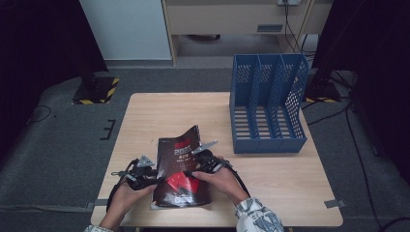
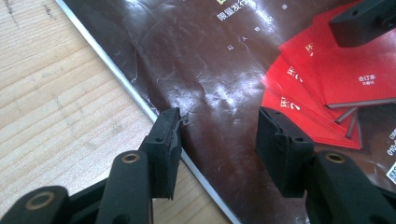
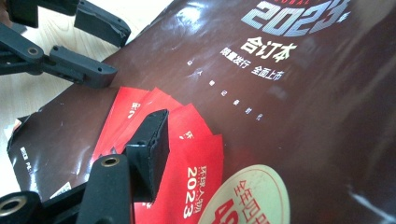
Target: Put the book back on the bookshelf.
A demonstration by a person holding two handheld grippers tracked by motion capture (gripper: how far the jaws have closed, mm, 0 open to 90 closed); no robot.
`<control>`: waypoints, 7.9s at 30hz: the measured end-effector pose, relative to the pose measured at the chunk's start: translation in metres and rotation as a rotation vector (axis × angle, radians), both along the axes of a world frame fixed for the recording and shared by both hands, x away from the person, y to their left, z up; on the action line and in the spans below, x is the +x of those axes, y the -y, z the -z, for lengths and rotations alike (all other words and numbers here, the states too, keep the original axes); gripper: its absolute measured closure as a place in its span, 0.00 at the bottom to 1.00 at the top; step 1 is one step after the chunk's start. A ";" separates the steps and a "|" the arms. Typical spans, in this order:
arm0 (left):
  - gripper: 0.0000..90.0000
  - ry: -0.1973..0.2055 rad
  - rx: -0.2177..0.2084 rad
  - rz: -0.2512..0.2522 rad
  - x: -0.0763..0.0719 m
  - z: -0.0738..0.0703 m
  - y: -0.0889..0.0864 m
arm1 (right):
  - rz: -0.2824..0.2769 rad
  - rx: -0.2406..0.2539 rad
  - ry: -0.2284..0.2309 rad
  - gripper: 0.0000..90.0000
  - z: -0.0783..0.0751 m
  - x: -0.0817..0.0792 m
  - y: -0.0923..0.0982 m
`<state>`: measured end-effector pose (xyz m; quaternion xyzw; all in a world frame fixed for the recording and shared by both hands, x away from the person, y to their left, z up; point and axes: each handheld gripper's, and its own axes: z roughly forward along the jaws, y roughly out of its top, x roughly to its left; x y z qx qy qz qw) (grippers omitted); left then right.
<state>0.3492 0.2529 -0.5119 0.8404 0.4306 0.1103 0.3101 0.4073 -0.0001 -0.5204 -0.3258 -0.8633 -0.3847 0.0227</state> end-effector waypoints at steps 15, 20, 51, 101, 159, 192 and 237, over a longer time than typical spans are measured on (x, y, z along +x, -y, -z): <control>0.55 0.000 -0.066 -0.002 0.007 0.003 0.003 | 0.105 -0.041 0.042 0.89 -0.008 0.008 0.000; 0.42 -0.005 -0.108 0.007 0.010 0.004 0.008 | 0.112 -0.044 0.069 0.91 -0.012 0.009 0.004; 0.10 0.086 -0.156 -0.056 0.013 -0.001 -0.008 | 0.086 -0.036 0.197 0.96 -0.044 0.007 0.008; 0.45 0.009 -0.379 0.011 0.057 0.023 0.006 | 0.090 0.093 0.317 0.97 -0.075 0.007 0.018; 0.97 0.263 -0.246 0.021 0.043 -0.059 -0.007 | 0.013 0.115 0.396 0.84 -0.117 0.022 0.042; 0.97 0.300 -0.230 0.078 0.035 -0.068 -0.003 | -0.048 0.184 0.427 0.86 -0.164 0.025 0.049; 0.12 0.240 -0.145 -0.129 0.043 -0.020 -0.026 | 0.033 0.208 0.483 0.97 -0.175 0.027 0.052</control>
